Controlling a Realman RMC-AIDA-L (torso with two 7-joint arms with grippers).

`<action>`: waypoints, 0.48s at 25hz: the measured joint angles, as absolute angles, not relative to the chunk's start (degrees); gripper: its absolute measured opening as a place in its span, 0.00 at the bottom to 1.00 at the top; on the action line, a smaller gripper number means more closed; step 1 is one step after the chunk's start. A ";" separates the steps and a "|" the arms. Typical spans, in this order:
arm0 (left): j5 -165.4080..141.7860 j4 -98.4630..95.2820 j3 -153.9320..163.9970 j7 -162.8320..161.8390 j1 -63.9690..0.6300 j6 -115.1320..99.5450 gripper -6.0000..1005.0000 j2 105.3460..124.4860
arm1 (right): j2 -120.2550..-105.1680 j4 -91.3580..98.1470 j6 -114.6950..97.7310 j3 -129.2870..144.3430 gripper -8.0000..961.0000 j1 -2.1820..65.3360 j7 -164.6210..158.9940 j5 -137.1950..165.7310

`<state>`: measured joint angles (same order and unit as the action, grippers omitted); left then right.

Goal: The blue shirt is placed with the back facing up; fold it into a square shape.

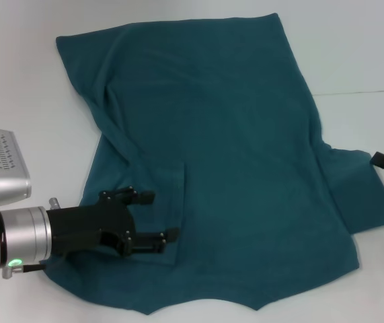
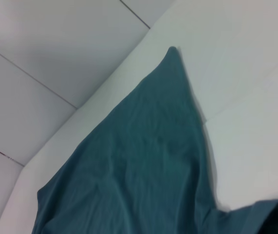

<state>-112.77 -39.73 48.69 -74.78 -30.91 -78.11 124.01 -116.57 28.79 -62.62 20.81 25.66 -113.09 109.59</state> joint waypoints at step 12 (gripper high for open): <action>-112.76 -39.72 48.71 -74.90 -30.42 -78.23 0.90 124.01 | -113.89 29.35 -62.17 20.74 0.01 27.48 -115.10 109.36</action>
